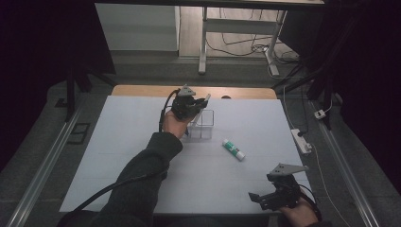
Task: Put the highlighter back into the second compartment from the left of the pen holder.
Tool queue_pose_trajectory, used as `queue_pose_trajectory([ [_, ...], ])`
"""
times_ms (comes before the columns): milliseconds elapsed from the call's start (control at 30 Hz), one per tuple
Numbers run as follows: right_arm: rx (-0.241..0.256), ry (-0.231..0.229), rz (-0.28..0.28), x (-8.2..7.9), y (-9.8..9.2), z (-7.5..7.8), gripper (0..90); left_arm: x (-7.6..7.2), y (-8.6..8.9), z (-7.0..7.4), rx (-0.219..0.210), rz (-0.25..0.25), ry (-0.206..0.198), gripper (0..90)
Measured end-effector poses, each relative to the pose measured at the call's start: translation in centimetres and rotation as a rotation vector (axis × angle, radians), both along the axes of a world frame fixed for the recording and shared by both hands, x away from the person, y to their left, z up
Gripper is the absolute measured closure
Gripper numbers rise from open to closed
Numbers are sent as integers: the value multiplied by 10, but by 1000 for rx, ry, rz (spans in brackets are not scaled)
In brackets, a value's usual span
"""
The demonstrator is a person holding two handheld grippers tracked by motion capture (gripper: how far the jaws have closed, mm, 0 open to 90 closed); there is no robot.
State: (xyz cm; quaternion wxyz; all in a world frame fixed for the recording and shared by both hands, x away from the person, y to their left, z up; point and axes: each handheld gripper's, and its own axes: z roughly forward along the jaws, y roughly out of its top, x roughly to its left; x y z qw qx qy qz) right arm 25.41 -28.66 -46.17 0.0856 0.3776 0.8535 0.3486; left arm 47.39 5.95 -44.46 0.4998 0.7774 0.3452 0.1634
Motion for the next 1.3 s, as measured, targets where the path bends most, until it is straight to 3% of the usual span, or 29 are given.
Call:
queue_pose_trajectory([
  [100,-2,-1,-1,0,0,0,0,-2,2,-2,19,11,9,751],
  [400,-6,-1,-1,0,0,0,0,-11,13,13,31,0,17,512],
  [567,-10,-3,-4,0,1,0,0,-22,23,20,47,-11,-7,456],
  [667,-10,-2,-3,0,1,0,0,-29,30,23,25,-29,40,370],
  [733,-15,-4,-5,0,1,0,0,-36,35,24,32,-37,30,312],
  [1000,-17,-5,-6,0,1,0,0,-60,49,31,51,-55,70,158],
  [1200,-20,-5,-6,0,2,0,0,-79,61,29,69,-48,112,83],
  [1300,-23,-5,-6,0,2,0,0,-89,69,27,59,-54,143,68],
])
